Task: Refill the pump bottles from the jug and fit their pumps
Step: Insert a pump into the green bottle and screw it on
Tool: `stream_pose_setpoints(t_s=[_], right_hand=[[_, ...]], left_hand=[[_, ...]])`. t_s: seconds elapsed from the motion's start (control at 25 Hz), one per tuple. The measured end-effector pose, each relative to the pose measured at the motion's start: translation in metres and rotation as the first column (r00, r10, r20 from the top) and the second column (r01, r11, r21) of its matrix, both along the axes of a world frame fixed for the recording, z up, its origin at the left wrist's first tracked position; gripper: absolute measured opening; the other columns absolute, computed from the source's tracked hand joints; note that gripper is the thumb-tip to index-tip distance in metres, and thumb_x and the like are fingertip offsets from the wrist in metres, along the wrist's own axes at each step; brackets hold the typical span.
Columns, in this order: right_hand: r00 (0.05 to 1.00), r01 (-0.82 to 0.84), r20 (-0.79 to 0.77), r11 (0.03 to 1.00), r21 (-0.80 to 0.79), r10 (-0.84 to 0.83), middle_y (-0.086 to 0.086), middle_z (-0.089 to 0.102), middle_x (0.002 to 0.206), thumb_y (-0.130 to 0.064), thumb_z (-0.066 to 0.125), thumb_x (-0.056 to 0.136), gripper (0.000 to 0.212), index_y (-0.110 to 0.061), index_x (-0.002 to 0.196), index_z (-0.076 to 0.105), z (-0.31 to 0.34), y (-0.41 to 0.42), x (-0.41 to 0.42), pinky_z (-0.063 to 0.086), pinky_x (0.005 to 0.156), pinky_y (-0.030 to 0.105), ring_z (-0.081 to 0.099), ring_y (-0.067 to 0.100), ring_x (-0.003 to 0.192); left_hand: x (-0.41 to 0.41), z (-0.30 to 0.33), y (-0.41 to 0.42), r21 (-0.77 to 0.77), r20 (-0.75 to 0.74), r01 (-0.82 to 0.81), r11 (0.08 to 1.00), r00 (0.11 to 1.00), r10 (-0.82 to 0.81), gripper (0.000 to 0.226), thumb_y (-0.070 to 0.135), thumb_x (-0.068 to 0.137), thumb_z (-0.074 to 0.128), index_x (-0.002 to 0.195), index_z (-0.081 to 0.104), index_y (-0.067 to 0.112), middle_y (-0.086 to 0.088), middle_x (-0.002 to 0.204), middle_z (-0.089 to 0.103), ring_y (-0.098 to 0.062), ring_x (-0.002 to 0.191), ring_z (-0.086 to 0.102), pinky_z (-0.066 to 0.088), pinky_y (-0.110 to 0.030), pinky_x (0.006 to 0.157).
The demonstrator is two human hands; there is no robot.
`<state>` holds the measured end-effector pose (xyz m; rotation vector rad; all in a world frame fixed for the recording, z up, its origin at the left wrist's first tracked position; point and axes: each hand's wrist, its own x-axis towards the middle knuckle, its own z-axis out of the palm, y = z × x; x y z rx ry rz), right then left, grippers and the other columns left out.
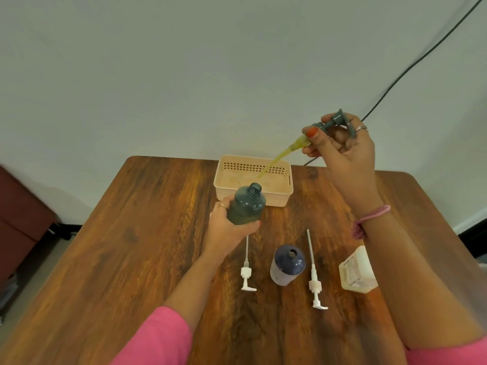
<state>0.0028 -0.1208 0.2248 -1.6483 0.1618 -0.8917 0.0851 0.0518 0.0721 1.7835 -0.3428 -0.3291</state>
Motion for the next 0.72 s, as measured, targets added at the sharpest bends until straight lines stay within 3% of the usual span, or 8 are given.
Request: stream_pose_setpoints(t_s=[0.16,0.36,0.6,0.72], right_hand=[[0.999,-0.032,-0.022,0.995,-0.093,0.030,0.012,0.070,0.094,-0.018,0.070,0.084,0.026,-0.014,0.103,0.052,0.024,-0.012,-0.008,0.059,0.069,0.031,0.070,0.021,0.069],[0.990,-0.084,-0.130,0.967,-0.239,0.054,0.006,0.071,0.093,-0.022,0.073,0.082,0.032,-0.013,0.107,0.054,0.045,-0.026,-0.011,0.058,0.069,0.027,0.071,0.018,0.070],[0.980,-0.091,-0.201,0.909,-0.406,0.009,-0.001,0.071,0.094,-0.032,0.076,0.077,0.033,-0.015,0.104,0.066,0.066,-0.046,-0.007,0.058,0.077,0.033,0.068,0.011,0.081],[0.977,-0.101,-0.214,0.881,-0.463,0.000,-0.006,0.071,0.093,-0.033,0.076,0.078,0.029,-0.018,0.101,0.069,0.073,-0.053,-0.007,0.056,0.082,0.029,0.066,0.006,0.086]], left_hand=[[-0.008,0.023,-0.017,-0.068,0.010,0.003,0.998,1.000,-0.002,0.069,0.022,0.059,0.088,0.118,0.053,0.032,0.007,0.118,0.058,-0.010,0.111,0.056,0.052,-0.024,0.085],[-0.019,0.058,-0.040,-0.098,0.039,0.014,0.995,0.999,-0.010,0.073,0.024,0.061,0.088,0.122,0.049,0.029,0.006,0.124,0.056,-0.011,0.113,0.054,0.049,-0.024,0.085],[-0.033,0.100,-0.069,-0.137,0.121,0.040,0.990,0.992,-0.023,0.064,0.020,0.067,0.085,0.117,0.047,0.033,0.020,0.104,0.053,-0.004,0.098,0.054,0.044,-0.010,0.070],[-0.038,0.114,-0.080,-0.152,0.144,0.035,0.988,0.990,-0.013,0.065,0.025,0.066,0.085,0.119,0.048,0.033,0.009,0.114,0.055,-0.009,0.103,0.055,0.048,-0.016,0.074]])
